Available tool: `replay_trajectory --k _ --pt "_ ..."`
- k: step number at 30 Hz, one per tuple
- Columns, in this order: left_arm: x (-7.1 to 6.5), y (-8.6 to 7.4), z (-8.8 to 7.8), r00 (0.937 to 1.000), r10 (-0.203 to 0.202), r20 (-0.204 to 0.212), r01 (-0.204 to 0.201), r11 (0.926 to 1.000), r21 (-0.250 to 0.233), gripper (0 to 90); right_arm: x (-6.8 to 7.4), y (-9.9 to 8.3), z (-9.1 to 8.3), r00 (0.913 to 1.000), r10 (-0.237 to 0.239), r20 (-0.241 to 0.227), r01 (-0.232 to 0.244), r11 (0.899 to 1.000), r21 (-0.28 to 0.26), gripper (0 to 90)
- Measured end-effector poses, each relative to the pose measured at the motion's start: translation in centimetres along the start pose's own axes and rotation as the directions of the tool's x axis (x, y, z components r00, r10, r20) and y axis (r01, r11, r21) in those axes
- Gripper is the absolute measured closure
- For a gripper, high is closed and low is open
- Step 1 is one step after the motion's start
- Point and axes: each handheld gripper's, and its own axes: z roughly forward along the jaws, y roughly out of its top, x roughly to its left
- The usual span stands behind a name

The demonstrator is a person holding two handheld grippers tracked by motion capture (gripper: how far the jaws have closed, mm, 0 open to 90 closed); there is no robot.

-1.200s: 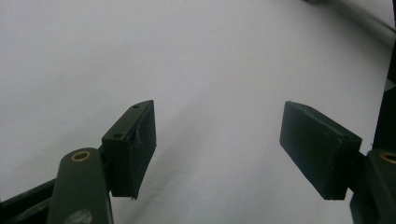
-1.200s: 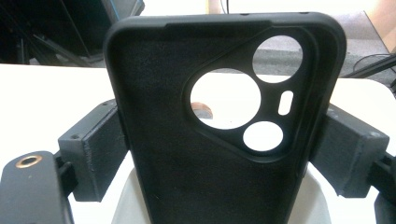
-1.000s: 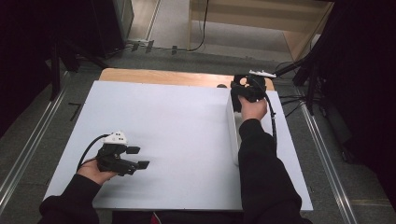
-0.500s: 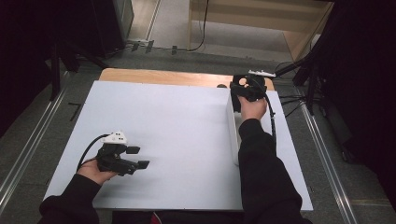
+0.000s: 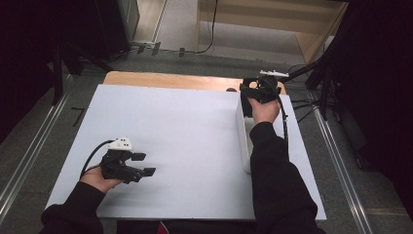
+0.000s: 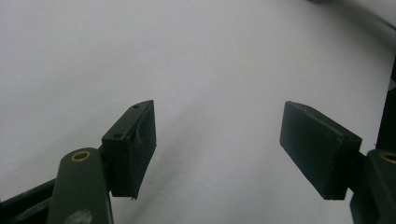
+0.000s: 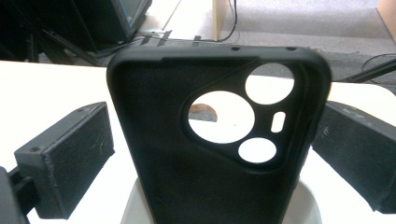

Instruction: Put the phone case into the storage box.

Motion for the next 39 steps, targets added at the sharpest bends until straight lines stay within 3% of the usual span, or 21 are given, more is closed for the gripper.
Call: replay_trajectory --k 5,16,19,25,39 --pt "0.0 0.0 0.0 1.0000 -0.003 -0.001 0.003 1.0000 -0.001 26.7 -0.5 0.2 -0.3 0.9995 0.020 -0.024 -0.020 1.000 0.005 0.0" --pt "0.1 0.0 0.0 0.9999 -0.007 0.008 0.007 1.0000 0.006 26.7 -0.3 2.1 -1.8 0.9990 -0.021 -0.039 0.021 1.000 0.006 0.0" --pt "0.1 0.0 -0.1 1.0000 -0.006 0.005 0.006 1.0000 0.003 26.7 -0.3 2.7 -2.3 0.9989 -0.039 -0.025 0.040 0.999 0.006 0.0" --pt "0.2 0.0 -0.2 0.9999 -0.014 0.006 0.014 0.9999 0.001 26.7 -0.4 3.7 -3.3 0.9983 -0.039 -0.044 0.039 0.999 0.011 0.0" --pt "0.2 0.0 -0.3 0.9998 -0.022 0.003 0.022 0.9997 -0.008 26.7 2.3 5.3 -6.0 0.9925 -0.086 -0.087 0.091 0.995 0.049 0.0"
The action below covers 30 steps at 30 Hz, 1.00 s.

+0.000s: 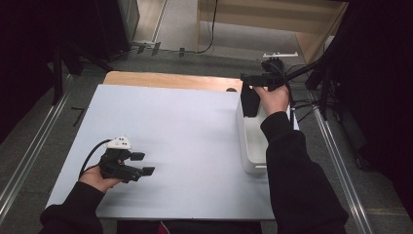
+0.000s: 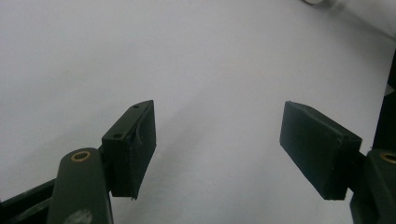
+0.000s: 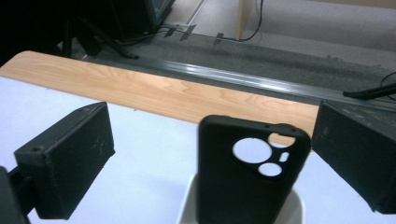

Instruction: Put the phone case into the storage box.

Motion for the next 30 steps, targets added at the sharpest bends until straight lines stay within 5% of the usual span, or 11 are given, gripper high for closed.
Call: replay_trajectory --k 16,20,30 --pt "0.1 0.0 0.0 1.0000 -0.004 0.000 0.004 1.0000 0.000 26.7 3.3 -1.0 -1.5 0.9871 -0.069 -0.144 0.073 0.997 0.022 6.2" --pt "0.1 0.0 -0.1 1.0000 -0.005 -0.001 0.005 1.0000 -0.002 26.7 4.1 -1.5 -1.6 0.9758 -0.064 -0.209 0.073 0.997 0.036 12.9" --pt "0.1 0.0 -0.2 1.0000 -0.004 0.000 0.004 1.0000 -0.005 26.7 5.6 -3.2 -1.9 0.9479 -0.074 -0.310 0.090 0.995 0.040 13.2"
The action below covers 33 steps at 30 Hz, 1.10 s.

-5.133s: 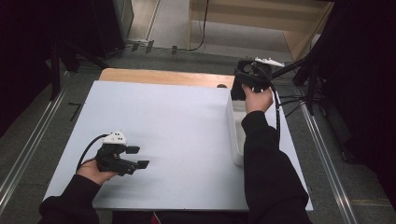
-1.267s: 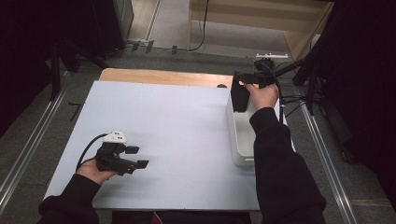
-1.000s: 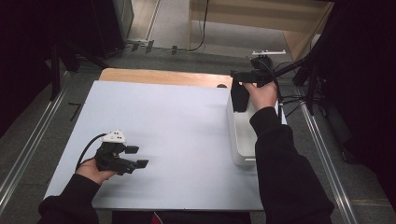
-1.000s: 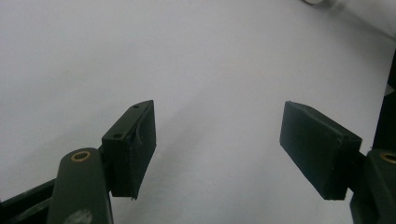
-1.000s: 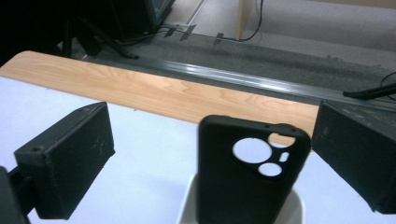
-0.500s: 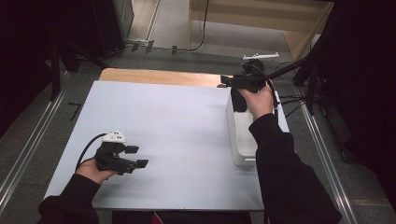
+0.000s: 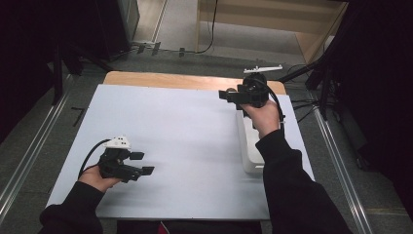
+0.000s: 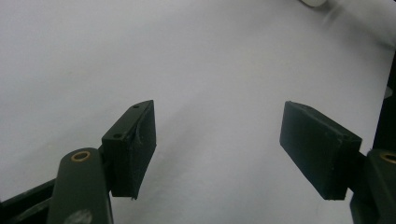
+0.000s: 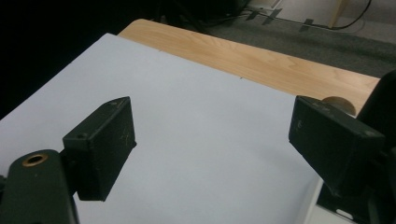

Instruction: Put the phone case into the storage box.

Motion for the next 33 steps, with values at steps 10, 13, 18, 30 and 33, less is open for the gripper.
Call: replay_trajectory --k 10,13,18,30,33 --pt "0.0 0.0 0.0 1.0000 0.002 -0.005 -0.002 1.0000 0.001 26.7 1.3 -2.1 -0.1 0.9981 -0.027 -0.055 0.028 0.999 0.024 15.6" --pt "0.0 0.0 0.0 1.0000 0.002 -0.002 -0.002 1.0000 0.001 26.7 1.5 -2.6 -0.2 0.9975 -0.044 -0.055 0.046 0.998 0.030 17.9" --pt "0.1 0.0 0.0 1.0000 0.003 -0.001 -0.003 1.0000 -0.003 26.7 2.1 -3.5 -0.4 0.9960 -0.059 -0.066 0.061 0.998 0.027 18.2" --pt "0.1 0.0 -0.1 1.0000 0.006 -0.002 -0.006 1.0000 -0.001 26.7 3.1 -5.8 -0.8 0.9912 -0.082 -0.104 0.085 0.996 0.030 18.4" --pt "0.1 0.1 -0.1 1.0000 0.007 -0.006 -0.007 1.0000 0.000 26.7 3.3 -6.4 -1.0 0.9888 -0.099 -0.112 0.103 0.994 0.034 18.4"
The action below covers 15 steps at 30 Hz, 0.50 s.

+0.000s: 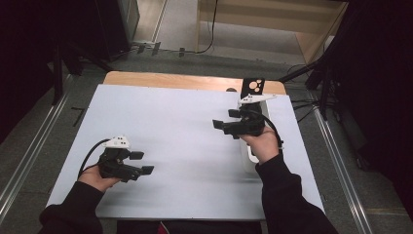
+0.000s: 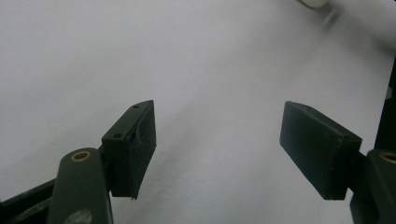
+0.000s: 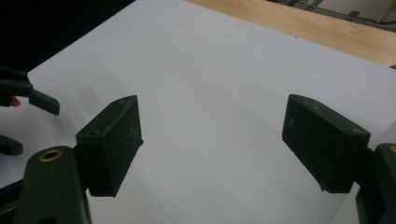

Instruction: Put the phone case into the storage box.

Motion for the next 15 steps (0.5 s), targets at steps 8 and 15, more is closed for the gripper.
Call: replay_trajectory --k 8,15 --pt "-0.1 0.0 0.0 1.0000 0.000 0.004 0.000 1.0000 -0.002 26.7 0.8 -1.8 -0.2 0.9992 -0.032 -0.025 0.033 0.999 0.012 18.7" --pt "-0.1 0.0 0.0 1.0000 0.001 0.004 -0.001 1.0000 -0.002 26.7 1.6 -3.0 -0.6 0.9970 -0.019 -0.074 0.020 1.000 0.015 23.2"
